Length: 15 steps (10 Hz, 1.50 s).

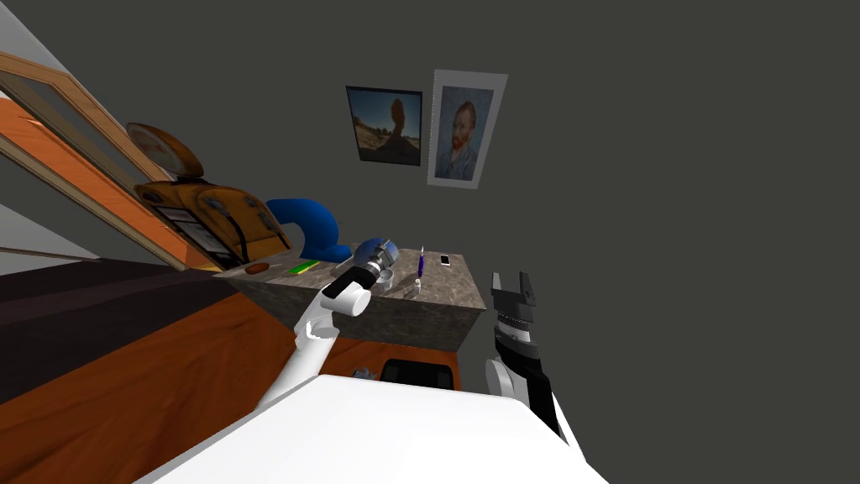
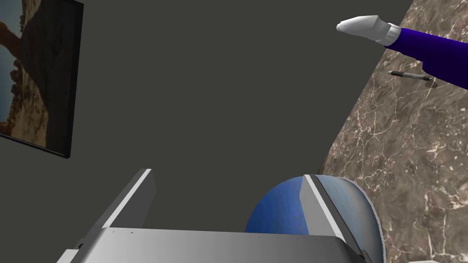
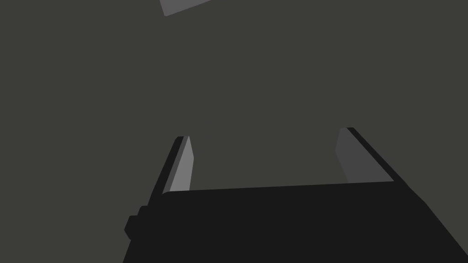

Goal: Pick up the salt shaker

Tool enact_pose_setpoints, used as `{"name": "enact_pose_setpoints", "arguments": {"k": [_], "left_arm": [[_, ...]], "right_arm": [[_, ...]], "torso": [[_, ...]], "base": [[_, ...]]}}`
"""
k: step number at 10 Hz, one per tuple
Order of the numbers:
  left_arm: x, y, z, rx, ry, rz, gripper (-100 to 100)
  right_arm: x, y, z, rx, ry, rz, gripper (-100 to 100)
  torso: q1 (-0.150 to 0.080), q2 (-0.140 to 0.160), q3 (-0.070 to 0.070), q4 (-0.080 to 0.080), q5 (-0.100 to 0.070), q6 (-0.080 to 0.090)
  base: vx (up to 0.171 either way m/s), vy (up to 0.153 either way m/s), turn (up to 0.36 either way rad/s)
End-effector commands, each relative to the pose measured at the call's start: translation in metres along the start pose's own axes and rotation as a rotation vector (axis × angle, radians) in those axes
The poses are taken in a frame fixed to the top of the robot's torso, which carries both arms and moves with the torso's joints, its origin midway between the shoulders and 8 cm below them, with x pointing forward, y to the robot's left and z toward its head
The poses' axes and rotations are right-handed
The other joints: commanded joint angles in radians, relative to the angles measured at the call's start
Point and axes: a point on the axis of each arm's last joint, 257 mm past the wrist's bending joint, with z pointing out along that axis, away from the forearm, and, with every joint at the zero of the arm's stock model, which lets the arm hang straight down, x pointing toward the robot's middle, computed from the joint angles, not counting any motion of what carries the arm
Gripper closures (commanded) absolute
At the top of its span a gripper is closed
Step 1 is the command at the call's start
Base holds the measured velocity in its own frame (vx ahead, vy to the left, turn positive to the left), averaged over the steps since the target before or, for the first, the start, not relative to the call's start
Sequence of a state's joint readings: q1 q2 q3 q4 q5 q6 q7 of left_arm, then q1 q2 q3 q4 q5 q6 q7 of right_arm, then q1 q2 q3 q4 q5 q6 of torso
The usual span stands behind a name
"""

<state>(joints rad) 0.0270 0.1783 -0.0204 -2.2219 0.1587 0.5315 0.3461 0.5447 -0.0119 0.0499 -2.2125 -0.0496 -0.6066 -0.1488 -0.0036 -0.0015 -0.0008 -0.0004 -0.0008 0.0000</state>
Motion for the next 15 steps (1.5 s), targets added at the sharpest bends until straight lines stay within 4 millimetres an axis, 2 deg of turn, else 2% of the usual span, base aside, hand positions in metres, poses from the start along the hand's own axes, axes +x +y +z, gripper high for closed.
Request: {"name": "enact_pose_setpoints", "arguments": {"k": [1,4,6,7,15], "left_arm": [[-0.002,0.018,-0.001,-0.058,-0.014,-0.007,-100],[-0.005,0.033,-0.002,-0.110,-0.029,-0.011,-100],[-0.006,0.054,-0.005,-0.182,-0.047,-0.024,-100],[-0.007,0.056,-0.006,-0.190,-0.050,-0.023,-100],[-0.011,0.133,-0.030,-0.449,-0.120,-0.127,-100]], "right_arm": [[0.000,0.000,0.000,0.000,0.000,0.000,0],[0.000,0.000,0.000,0.000,0.000,0.000,0],[0.000,0.000,0.000,0.000,0.000,0.000,0],[0.000,0.000,0.000,0.000,0.000,0.000,0],[0.000,0.000,0.000,0.000,0.000,0.000,0]], "torso": [[0.000,0.000,0.000,0.000,0.000,0.000],[0.001,0.000,0.000,0.000,0.000,0.000],[0.001,0.000,0.000,0.000,0.000,0.000],[0.001,0.000,0.000,0.000,0.000,0.000],[0.002,0.000,0.000,0.000,0.000,0.000]], "base": [[0.015,-0.056,0.017],[0.010,-0.033,0.009],[0.017,-0.033,0.015],[0.007,-0.033,0.009],[0.017,-0.027,0.010]]}}
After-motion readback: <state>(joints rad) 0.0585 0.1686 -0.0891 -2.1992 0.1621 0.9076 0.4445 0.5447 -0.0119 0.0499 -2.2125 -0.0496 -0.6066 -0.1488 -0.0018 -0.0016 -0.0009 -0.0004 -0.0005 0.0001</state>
